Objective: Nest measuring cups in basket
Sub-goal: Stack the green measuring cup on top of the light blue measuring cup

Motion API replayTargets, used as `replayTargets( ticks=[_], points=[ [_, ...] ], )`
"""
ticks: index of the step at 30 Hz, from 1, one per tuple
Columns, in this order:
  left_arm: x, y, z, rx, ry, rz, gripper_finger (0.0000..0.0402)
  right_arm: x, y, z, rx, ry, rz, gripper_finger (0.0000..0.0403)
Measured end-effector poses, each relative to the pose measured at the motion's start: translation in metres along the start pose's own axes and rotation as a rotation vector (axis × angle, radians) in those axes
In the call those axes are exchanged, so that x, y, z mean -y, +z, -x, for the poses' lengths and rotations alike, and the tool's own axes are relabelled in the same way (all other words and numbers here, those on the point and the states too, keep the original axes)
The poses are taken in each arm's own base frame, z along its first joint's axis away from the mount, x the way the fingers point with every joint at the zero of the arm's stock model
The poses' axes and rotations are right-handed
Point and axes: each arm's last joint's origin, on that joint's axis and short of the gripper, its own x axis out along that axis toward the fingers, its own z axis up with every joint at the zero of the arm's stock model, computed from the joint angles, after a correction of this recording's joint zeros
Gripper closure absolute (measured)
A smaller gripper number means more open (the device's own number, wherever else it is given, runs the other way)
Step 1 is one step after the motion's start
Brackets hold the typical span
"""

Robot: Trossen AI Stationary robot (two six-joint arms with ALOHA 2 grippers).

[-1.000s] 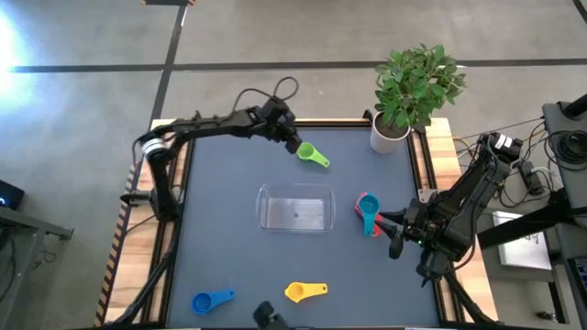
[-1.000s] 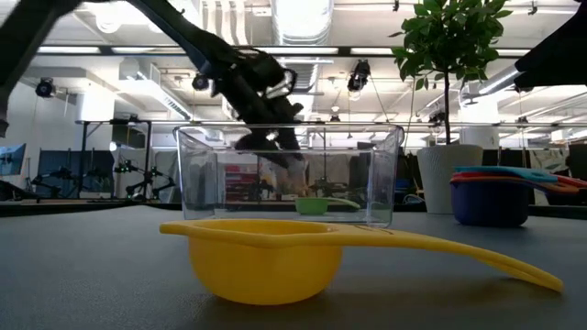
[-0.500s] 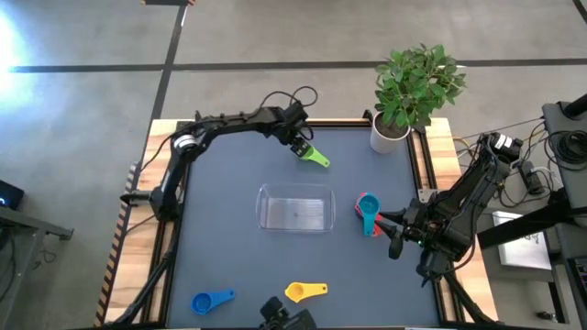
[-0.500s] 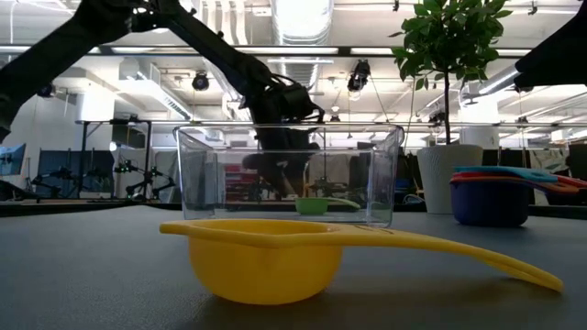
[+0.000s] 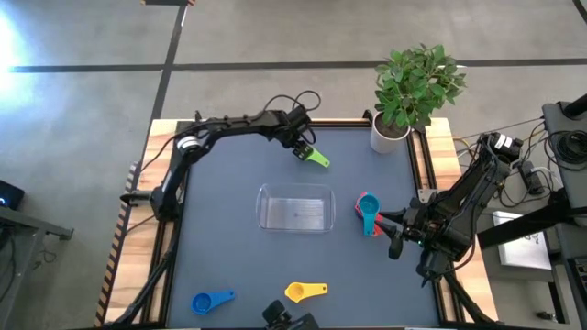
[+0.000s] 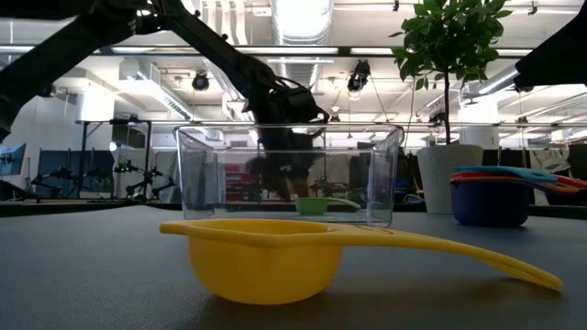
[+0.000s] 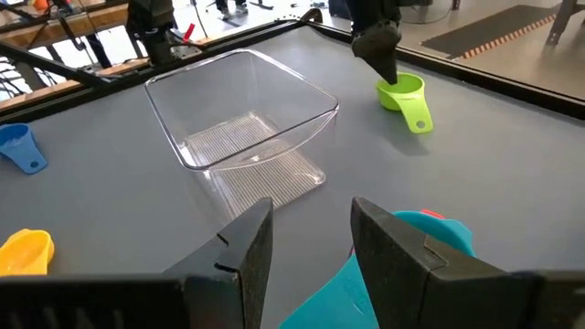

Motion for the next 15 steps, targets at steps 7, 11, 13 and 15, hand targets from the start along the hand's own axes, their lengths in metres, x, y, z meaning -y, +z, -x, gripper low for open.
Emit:
replayTargets(
  ticks=[7, 11, 13, 15],
  points=[
    [0.0021, -0.0012, -0.0046, -0.003, -0.001, -0.003, 0.0255, 0.0001, -0.0001, -0.0001, 0.0, -0.001, 0.001, 0.0266],
    [0.0032, -0.0011, -0.0046, 0.001, -0.003, -0.005, 0.0318, 0.0001, -0.0001, -0.0001, 0.001, -0.001, 0.0, 0.0266],
    [0.004, -0.0009, -0.0046, 0.006, -0.005, -0.011, 0.0354, 0.0001, -0.0001, -0.0001, 0.001, 0.0, 0.0, 0.0266],
    [0.0053, -0.0004, -0.0039, 0.013, -0.009, -0.017, 0.038, 0.0001, -0.0001, 0.0, 0.001, 0.0, -0.001, 0.0266]
  ],
)
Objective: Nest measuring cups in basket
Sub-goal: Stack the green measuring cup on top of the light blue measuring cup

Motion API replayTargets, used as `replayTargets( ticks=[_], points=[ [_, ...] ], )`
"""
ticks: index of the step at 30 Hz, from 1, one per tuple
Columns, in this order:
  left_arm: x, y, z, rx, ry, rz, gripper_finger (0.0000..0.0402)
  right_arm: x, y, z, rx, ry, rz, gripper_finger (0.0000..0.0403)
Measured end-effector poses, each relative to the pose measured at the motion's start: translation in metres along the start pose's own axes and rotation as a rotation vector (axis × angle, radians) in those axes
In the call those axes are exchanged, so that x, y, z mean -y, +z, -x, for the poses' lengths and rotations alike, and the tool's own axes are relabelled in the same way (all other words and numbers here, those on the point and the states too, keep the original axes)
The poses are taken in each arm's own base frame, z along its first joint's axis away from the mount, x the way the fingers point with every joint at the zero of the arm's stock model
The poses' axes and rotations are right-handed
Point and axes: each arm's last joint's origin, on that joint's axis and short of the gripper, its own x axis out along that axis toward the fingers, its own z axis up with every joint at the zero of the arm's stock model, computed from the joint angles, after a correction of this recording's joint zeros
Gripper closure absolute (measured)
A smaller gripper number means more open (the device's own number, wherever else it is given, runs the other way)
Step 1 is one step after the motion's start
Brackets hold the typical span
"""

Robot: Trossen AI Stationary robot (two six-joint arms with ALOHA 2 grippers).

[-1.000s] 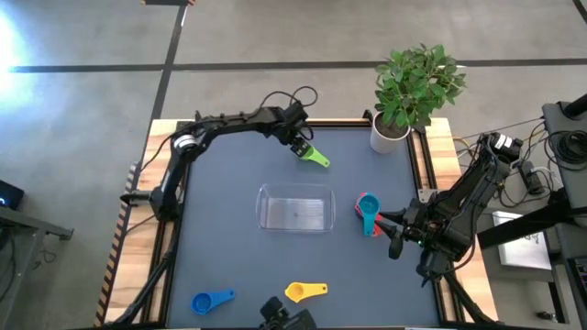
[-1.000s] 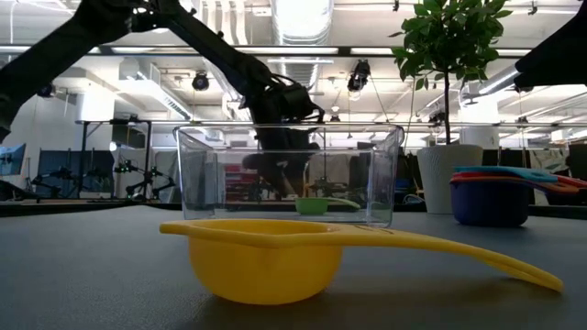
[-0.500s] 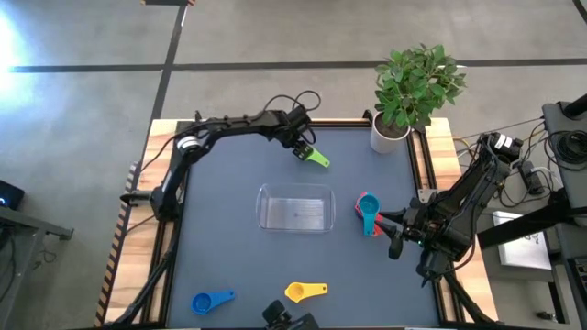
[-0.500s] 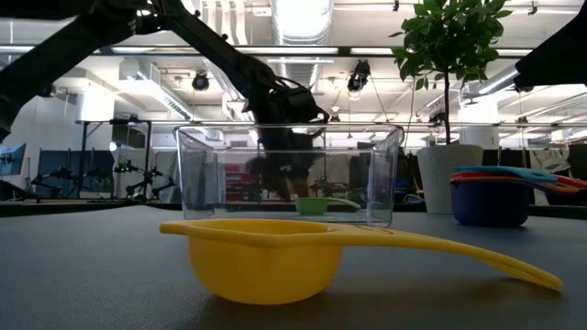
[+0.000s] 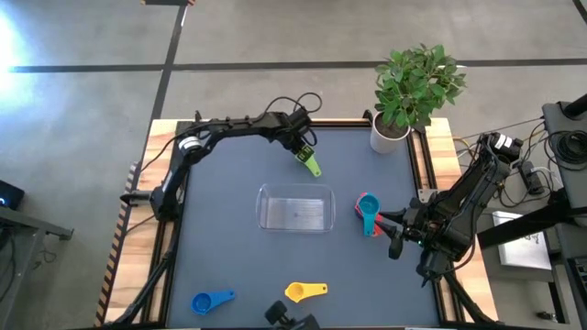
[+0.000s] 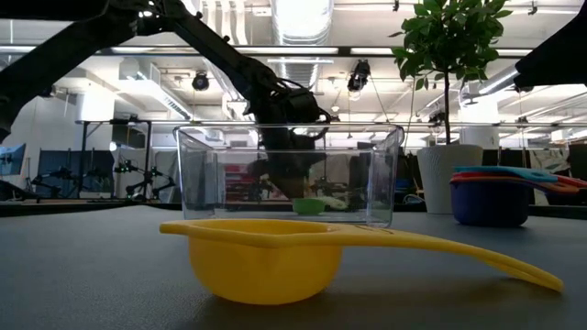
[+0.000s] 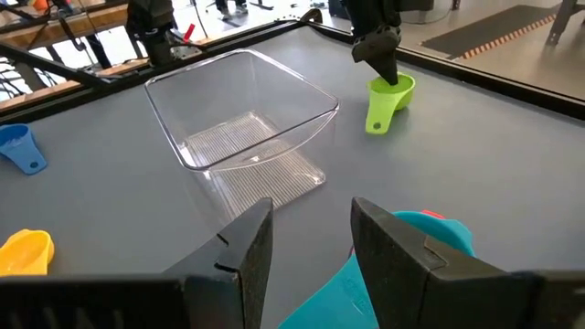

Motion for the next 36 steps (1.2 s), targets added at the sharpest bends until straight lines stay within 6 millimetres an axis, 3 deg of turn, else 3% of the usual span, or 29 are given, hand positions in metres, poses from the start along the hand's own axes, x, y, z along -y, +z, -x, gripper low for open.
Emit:
replayTargets(
  ticks=[5, 8, 13, 17, 25, 36],
  points=[
    [0.006, 0.002, 0.009, 0.025, -0.008, -0.031, 0.038, 0.0, 0.0, 0.0, 0.0, 0.0, 0.0, 0.0266],
    [0.009, 0.006, 0.03, 0.064, -0.02, -0.051, 0.0381, 0.0, 0.0, 0.0, 0.0, 0.0, 0.0, 0.0266],
    [0.015, 0.01, 0.08, 0.131, -0.019, -0.08, 0.0382, 0.0, 0.0, 0.0, 0.0, 0.0, 0.0, 0.0266],
    [0.026, 0.002, 0.135, 0.196, 0.03, -0.109, 0.0383, 0.001, -0.001, 0.0, 0.0, -0.002, -0.008, 0.0266],
    [0.049, -0.045, 0.217, 0.244, -0.037, -0.118, 0.0396, 0.003, -0.004, -0.002, -0.001, -0.004, -0.002, 0.0266],
    [0.067, -0.134, 0.261, 0.248, -0.151, -0.028, 0.0396, 0.003, -0.004, -0.002, 0.001, -0.001, 0.02, 0.0266]
  ],
)
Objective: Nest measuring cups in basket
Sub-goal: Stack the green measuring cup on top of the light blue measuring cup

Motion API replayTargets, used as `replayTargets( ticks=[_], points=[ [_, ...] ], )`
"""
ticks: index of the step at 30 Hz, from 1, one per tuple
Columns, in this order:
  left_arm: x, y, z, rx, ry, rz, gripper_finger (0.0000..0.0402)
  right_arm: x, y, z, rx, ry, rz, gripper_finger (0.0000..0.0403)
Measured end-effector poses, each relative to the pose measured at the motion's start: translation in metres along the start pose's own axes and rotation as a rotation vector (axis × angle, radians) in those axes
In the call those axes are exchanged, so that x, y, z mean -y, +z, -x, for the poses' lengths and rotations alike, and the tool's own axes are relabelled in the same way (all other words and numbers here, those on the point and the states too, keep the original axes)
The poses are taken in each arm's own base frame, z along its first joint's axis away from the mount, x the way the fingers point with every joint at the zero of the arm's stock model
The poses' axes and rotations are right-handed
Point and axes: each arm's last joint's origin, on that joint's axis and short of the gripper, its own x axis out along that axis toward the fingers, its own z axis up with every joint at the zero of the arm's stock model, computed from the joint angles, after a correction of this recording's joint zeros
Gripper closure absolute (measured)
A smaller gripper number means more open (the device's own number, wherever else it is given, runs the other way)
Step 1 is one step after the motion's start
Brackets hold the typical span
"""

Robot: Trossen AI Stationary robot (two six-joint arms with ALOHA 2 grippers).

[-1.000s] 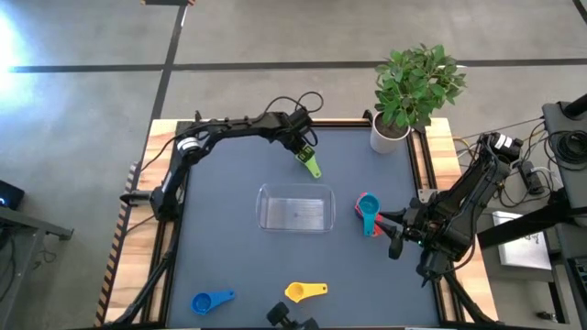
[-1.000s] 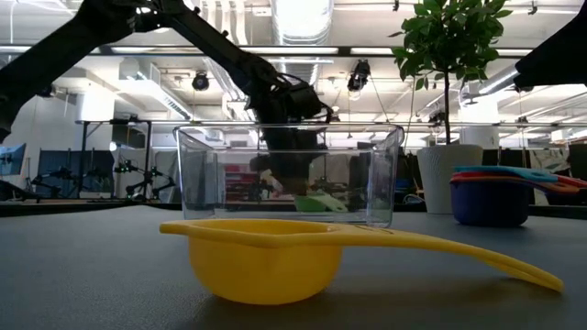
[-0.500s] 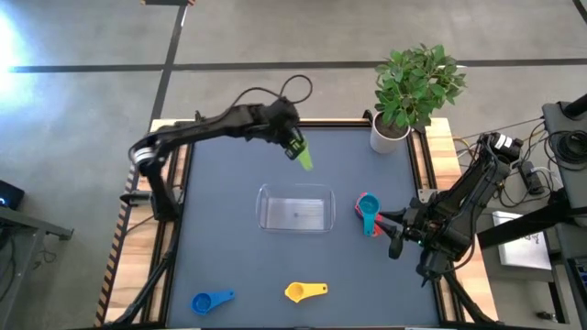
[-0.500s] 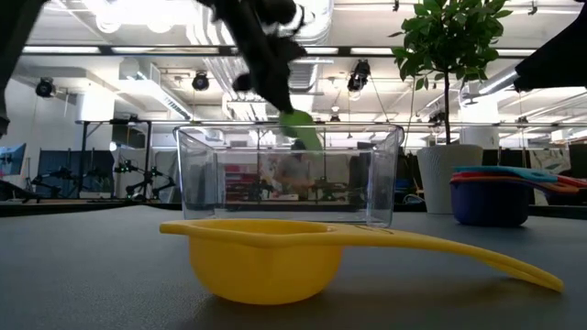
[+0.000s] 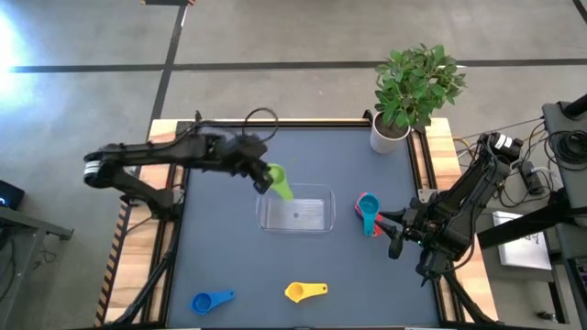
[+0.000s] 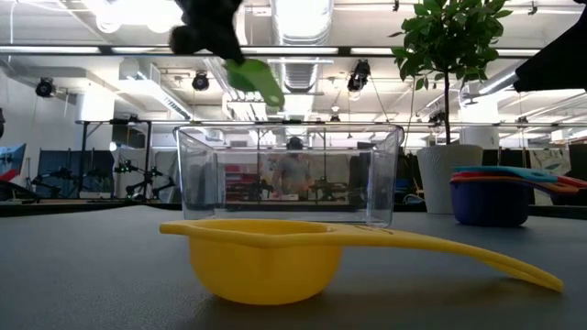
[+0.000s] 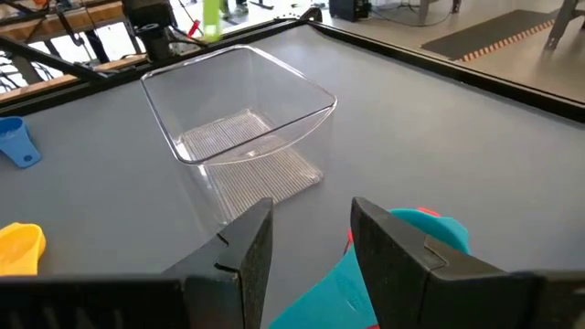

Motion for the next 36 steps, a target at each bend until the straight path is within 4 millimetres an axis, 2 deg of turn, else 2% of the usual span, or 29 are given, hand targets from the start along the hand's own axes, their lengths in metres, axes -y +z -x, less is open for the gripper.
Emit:
replayTargets(
  ticks=[6, 14, 23, 29, 36],
  points=[
    [0.014, -0.032, 0.012, 0.06, -0.108, 0.041, 0.0396, 0.0, 0.0, 0.0, 0.015, 0.002, 0.006, 0.0266],
    [0.039, -0.073, -0.005, 0.038, -0.186, 0.056, 0.0396, -0.001, 0.001, 0.0, 0.024, 0.006, -0.015, 0.0266],
    [0.081, -0.099, -0.011, 0.035, -0.313, 0.053, 0.0396, -0.003, 0.001, 0.0, 0.025, 0.013, -0.024, 0.0266],
    [0.099, -0.106, -0.024, 0.084, -0.336, 0.059, 0.0396, -0.004, 0.001, 0.0, 0.04, 0.021, -0.039, 0.0266],
    [0.11, -0.098, -0.037, 0.181, -0.32, 0.008, 0.0396, -0.022, 0.006, -0.001, 0.098, 0.076, 0.004, 0.0266]
  ],
)
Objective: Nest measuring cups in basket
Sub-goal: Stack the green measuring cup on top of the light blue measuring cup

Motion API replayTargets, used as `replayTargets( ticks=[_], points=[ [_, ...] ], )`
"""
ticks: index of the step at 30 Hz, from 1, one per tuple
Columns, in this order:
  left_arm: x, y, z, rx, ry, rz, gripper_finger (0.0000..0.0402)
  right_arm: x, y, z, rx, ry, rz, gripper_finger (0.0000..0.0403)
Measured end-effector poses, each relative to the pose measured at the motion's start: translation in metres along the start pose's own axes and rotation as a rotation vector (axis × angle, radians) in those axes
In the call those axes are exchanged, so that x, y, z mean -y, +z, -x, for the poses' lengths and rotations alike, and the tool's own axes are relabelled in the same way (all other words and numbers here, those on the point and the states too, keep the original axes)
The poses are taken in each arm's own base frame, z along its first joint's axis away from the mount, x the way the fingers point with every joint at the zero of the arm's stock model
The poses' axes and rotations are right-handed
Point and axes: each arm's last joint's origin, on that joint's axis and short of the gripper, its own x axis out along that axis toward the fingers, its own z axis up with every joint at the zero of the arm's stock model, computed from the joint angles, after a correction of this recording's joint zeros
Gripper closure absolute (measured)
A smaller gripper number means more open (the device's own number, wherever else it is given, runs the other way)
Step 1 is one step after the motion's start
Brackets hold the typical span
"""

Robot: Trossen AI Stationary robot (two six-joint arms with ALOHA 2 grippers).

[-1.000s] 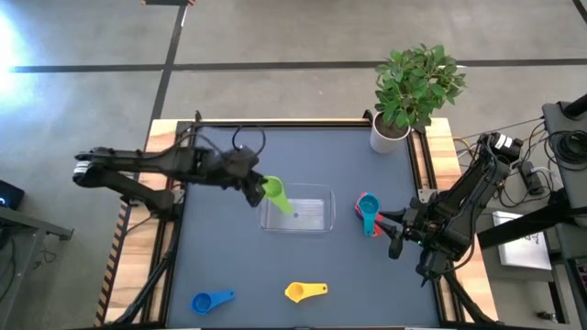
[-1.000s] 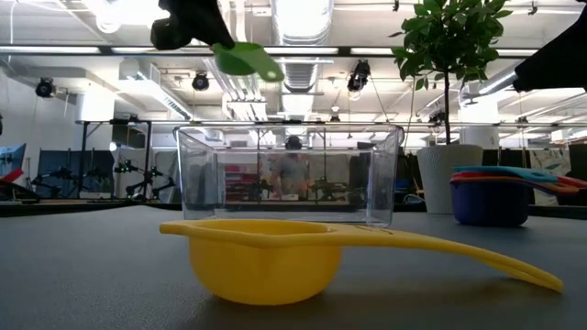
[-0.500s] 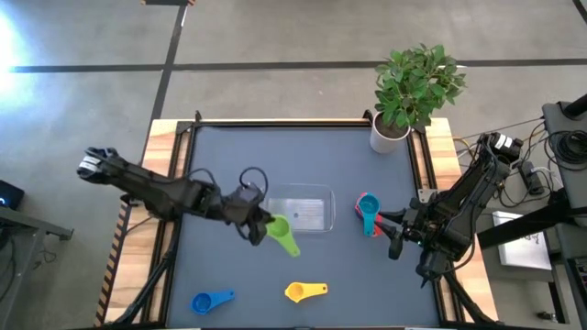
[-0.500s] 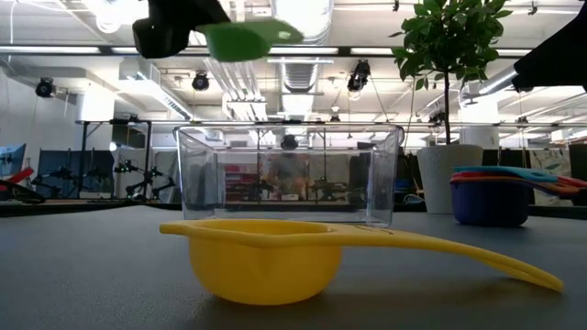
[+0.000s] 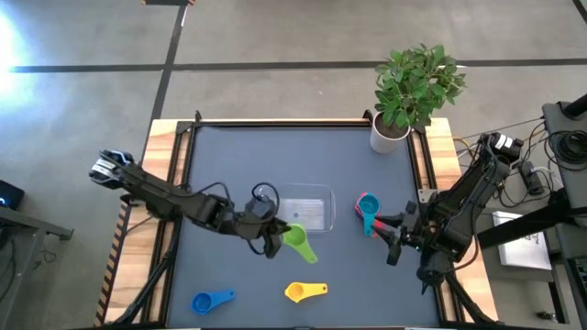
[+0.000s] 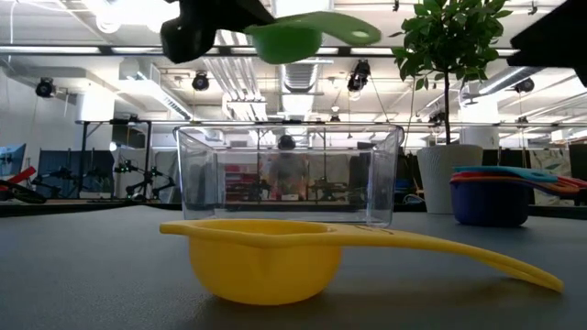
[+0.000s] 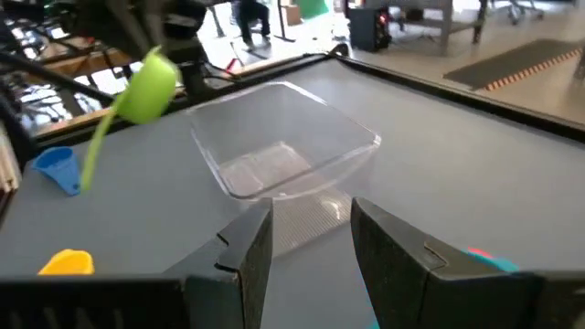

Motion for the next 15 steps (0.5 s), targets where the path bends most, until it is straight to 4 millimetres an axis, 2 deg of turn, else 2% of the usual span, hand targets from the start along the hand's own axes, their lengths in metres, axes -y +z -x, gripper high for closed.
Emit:
replayTargets(
  ticks=[9, 15],
  points=[
    [0.009, 0.017, -0.008, 0.191, 0.132, -0.084, 0.0396, -0.035, 0.014, -0.016, 0.091, 0.043, 0.25, 0.0266],
    [0.013, 0.025, -0.013, 0.275, 0.235, -0.098, 0.0396, -0.043, 0.014, -0.029, 0.183, -0.108, 0.423, 0.0266]
  ],
)
